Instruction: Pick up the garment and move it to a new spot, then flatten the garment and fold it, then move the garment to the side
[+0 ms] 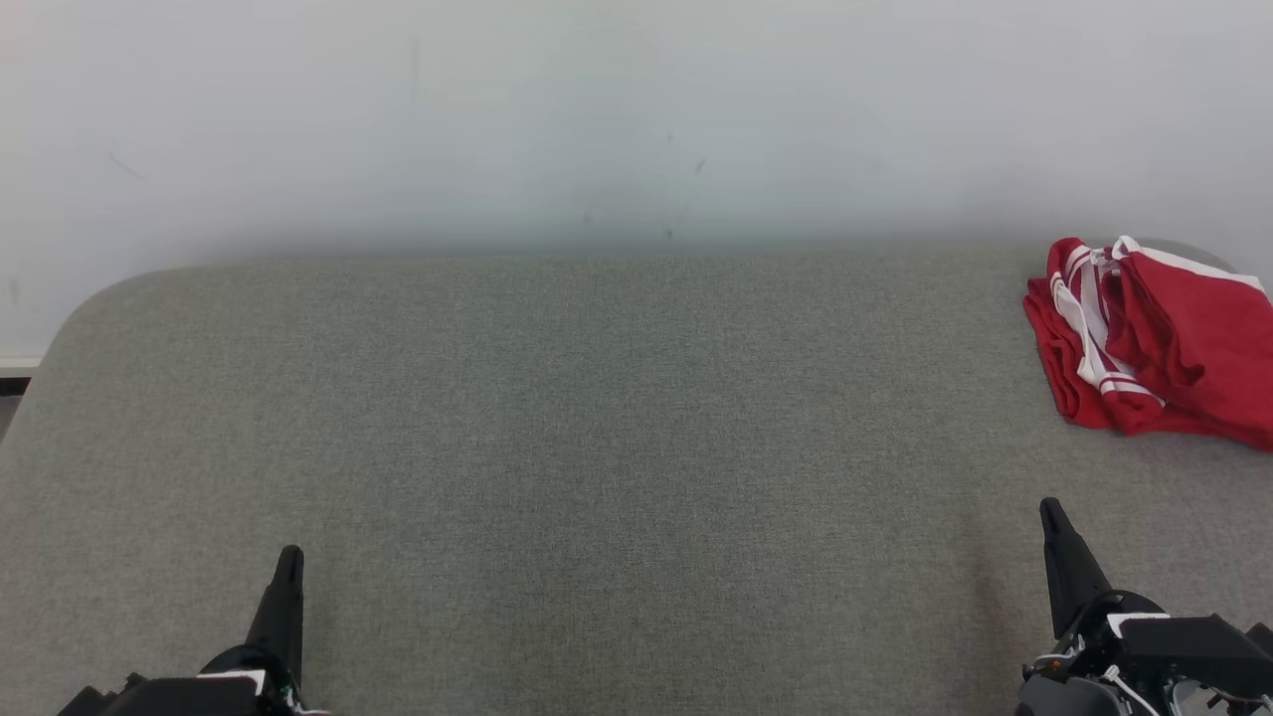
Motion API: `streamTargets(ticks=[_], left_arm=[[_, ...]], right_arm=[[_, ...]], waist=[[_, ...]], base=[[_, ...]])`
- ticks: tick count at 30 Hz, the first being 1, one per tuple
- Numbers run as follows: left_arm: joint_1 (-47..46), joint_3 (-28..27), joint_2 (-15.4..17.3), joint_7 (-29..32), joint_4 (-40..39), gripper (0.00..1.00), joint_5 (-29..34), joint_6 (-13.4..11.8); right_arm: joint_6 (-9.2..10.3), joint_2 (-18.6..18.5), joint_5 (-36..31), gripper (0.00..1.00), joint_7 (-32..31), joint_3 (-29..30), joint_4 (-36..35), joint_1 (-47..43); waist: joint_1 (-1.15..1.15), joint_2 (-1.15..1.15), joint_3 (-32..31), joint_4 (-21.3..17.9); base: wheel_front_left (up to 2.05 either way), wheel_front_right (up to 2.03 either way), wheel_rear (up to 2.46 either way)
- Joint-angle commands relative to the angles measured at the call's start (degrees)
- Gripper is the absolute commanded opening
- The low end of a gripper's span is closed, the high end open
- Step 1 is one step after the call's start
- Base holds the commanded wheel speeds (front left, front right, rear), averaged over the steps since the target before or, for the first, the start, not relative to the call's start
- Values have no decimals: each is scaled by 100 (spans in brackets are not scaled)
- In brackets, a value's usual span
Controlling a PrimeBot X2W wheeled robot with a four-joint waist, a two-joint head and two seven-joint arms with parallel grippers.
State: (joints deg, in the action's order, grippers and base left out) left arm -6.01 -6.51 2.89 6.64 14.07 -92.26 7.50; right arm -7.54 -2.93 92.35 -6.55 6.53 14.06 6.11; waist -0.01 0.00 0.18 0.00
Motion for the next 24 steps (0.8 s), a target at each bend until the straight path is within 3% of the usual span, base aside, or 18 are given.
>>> streamTargets(ticks=[1, 24], left_arm=[[-51, -15, -11, 3, 2, 0, -28, 8], [-50, -15, -11, 2, 3, 0, -28, 8]], right_arm=[[10, 10, 8, 0, -11, 12, 1, 28], [10, 10, 10, 0, -9, 10, 0, 28]], waist=[[1, 0, 0, 0], [1, 0, 0, 0]], base=[[0, 0, 0], [0, 0, 0]])
